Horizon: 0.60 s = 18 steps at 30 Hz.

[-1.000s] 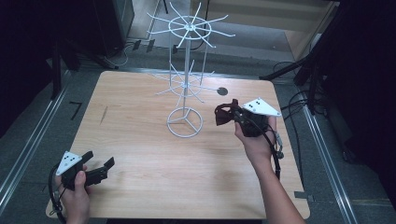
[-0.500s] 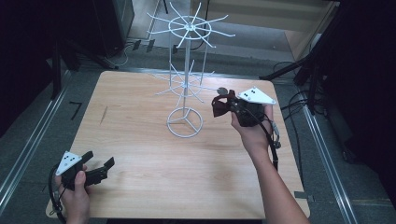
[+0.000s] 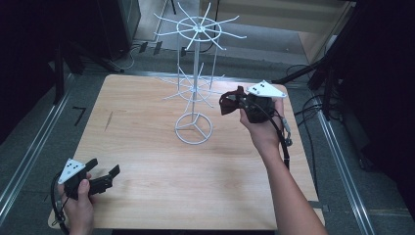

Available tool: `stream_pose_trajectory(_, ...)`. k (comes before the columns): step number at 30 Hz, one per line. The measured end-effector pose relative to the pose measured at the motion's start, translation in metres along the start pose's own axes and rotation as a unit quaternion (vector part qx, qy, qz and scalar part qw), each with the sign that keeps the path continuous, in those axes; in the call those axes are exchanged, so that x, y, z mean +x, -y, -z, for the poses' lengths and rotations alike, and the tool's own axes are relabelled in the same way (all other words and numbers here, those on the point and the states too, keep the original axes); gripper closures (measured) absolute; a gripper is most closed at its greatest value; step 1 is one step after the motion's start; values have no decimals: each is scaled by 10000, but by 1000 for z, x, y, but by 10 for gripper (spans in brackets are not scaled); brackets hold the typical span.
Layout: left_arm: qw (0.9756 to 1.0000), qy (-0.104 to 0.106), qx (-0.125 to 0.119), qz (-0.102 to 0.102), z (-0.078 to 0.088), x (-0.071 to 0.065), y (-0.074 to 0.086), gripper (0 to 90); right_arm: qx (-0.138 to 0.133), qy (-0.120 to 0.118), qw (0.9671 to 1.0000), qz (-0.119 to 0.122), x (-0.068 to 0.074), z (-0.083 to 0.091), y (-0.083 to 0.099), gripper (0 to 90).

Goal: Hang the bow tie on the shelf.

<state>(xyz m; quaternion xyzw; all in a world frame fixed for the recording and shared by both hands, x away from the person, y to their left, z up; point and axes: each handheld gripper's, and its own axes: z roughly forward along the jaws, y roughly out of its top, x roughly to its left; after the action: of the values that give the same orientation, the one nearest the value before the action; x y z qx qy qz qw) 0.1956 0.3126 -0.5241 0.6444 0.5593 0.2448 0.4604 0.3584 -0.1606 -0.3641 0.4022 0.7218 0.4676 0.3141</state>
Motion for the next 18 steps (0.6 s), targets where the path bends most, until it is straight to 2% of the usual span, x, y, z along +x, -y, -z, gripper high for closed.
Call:
stream_pose_trajectory(4, 10000, 23, -4, 18, 0, 0, 0, 93, 11, -79, 9998, -183, -6, -6, -3, 891)
stream_pose_trajectory(13, 10000, 35, -3, 16, 0, 1, 0, 93, 219, -308, 9980, -503, -18, -27, -6, 890)
stream_pose_trajectory(18, 10000, 41, -5, 19, 0, 1, 0, 93, 471, -326, 9970, -526, -19, -40, -3, 890)
